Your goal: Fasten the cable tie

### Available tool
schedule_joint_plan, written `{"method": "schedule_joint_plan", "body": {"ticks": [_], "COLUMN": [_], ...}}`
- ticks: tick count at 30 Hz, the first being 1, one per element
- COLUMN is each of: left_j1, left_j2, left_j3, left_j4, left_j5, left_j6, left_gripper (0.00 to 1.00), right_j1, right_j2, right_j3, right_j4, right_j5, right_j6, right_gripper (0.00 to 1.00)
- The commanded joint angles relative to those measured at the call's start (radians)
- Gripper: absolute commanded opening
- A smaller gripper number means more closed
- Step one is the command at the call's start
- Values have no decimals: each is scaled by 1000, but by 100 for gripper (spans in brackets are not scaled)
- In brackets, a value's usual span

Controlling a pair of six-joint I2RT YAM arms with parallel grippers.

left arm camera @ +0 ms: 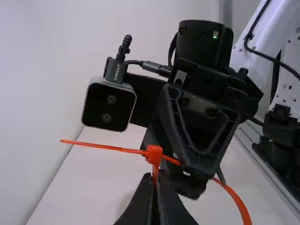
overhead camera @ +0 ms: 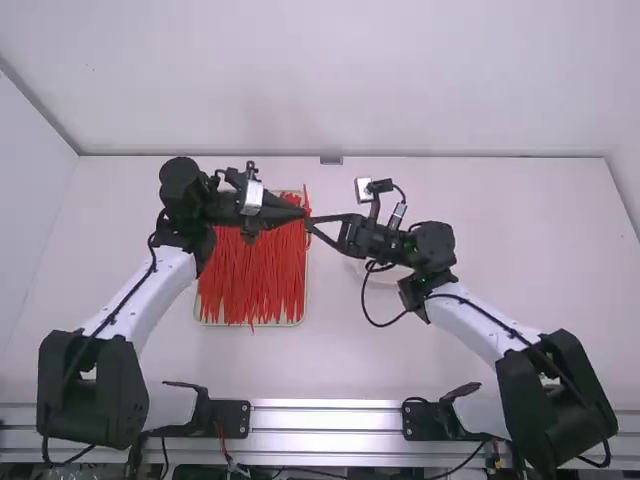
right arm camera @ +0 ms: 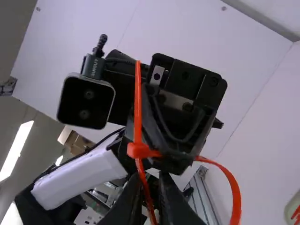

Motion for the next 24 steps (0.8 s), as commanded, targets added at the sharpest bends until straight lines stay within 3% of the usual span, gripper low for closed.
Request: {"method": "schedule_joint_plan", "body": {"ticks": [1,9,12,13,24], "left_j1": [32,36,30,34,-4], "left_j2": [-53,-53,-53,-53,-53], "left_j3": [10,10,10,10,10], "left_j4": [3,-71,-91,-100,-306], "left_j5": [77,77,77,77,77], "left_j6": [-29,-17,-17,-16,169], "left_gripper": [1,1,2,1,2], "right_j1": [-7,-11,-13,-13,-13], "right_j2": [14,14,14,13,14], "right_j3": [-7,-7,-7,-7,-6], "right_j4": [12,14,35,47,107], "right_j5": [15,16,12,8,3], "right_j6": [13,19,20,20,19], "right_gripper": [14,23,45,48,48]}}
